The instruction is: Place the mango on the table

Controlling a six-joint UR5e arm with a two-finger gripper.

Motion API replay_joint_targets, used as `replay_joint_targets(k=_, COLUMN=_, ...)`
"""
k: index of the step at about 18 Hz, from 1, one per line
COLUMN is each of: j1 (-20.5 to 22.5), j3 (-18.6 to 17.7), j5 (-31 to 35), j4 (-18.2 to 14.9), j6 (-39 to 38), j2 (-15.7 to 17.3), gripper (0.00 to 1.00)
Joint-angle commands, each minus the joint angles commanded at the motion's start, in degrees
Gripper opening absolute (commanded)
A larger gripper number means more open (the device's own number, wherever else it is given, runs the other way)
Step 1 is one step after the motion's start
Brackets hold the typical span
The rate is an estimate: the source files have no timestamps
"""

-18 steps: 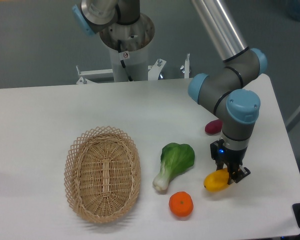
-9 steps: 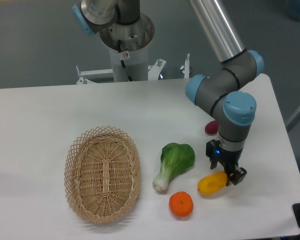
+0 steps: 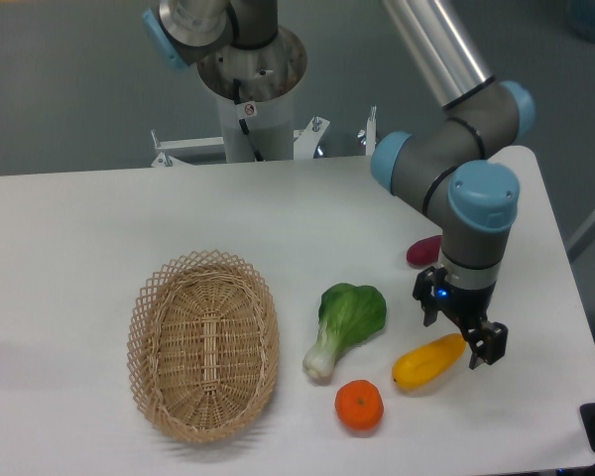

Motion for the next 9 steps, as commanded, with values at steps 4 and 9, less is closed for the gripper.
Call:
replay_joint_targets(k=4, j1=-0.1, j3=3.1, j5=-0.5, j4=-7.5, j6=-0.3, j2=4.5, gripper=1.00)
replay_joint_targets(k=9, j1=3.2, j3=6.0, j5=-0.3, j4=-16.5, j6=0.6, j2=8.4, gripper=1.00)
